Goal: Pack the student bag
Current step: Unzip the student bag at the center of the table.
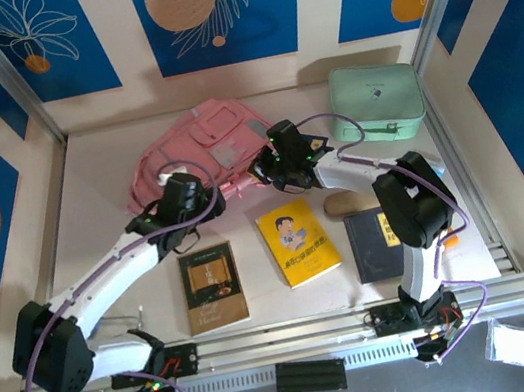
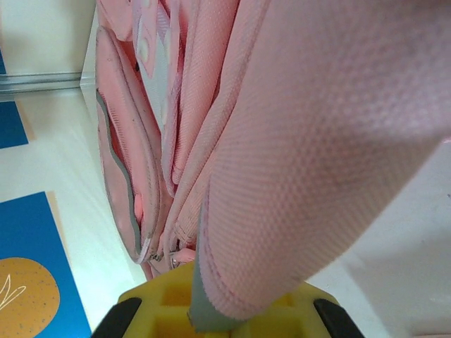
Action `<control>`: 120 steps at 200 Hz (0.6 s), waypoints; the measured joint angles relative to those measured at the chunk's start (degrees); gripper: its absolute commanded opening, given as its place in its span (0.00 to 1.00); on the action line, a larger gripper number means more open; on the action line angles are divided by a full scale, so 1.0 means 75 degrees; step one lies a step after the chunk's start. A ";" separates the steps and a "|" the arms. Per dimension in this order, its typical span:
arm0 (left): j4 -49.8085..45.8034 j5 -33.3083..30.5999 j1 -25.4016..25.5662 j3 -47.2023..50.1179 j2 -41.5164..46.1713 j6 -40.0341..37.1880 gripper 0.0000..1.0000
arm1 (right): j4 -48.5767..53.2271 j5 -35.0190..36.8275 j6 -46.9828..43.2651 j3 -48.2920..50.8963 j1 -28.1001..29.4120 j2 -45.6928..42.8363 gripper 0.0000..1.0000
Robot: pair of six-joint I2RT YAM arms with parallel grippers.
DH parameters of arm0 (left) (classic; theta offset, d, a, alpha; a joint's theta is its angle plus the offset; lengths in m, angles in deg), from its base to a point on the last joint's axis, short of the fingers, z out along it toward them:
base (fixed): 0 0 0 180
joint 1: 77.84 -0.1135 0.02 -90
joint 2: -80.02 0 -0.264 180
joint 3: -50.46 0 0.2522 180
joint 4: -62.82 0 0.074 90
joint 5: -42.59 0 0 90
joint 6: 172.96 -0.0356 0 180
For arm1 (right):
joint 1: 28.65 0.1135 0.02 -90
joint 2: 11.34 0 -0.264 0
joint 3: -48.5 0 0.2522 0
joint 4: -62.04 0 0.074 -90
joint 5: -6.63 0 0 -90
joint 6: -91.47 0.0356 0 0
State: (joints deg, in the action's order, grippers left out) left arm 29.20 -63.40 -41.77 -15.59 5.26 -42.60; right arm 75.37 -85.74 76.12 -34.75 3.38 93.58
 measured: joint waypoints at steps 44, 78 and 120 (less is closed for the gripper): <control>0.0061 -0.0114 0.0752 -0.0933 -0.1556 0.0117 0.66 | 0.0003 -0.0029 0.0117 0.0000 0.0000 -0.0006 0.00; 0.0137 -0.0102 0.0781 -0.1425 -0.2276 0.0210 0.52 | 0.0000 -0.0111 0.0198 0.0000 -0.0017 -0.0009 0.00; 0.0143 -0.0111 0.0810 -0.1824 -0.2774 0.0178 0.37 | -0.0003 -0.0169 0.0265 0.0000 -0.0023 -0.0009 0.00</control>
State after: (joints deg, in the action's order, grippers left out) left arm 30.27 -64.23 -35.69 -29.27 -15.55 -41.27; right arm 75.35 -87.01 78.11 -34.75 3.21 93.52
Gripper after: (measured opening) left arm 0.384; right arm 0.053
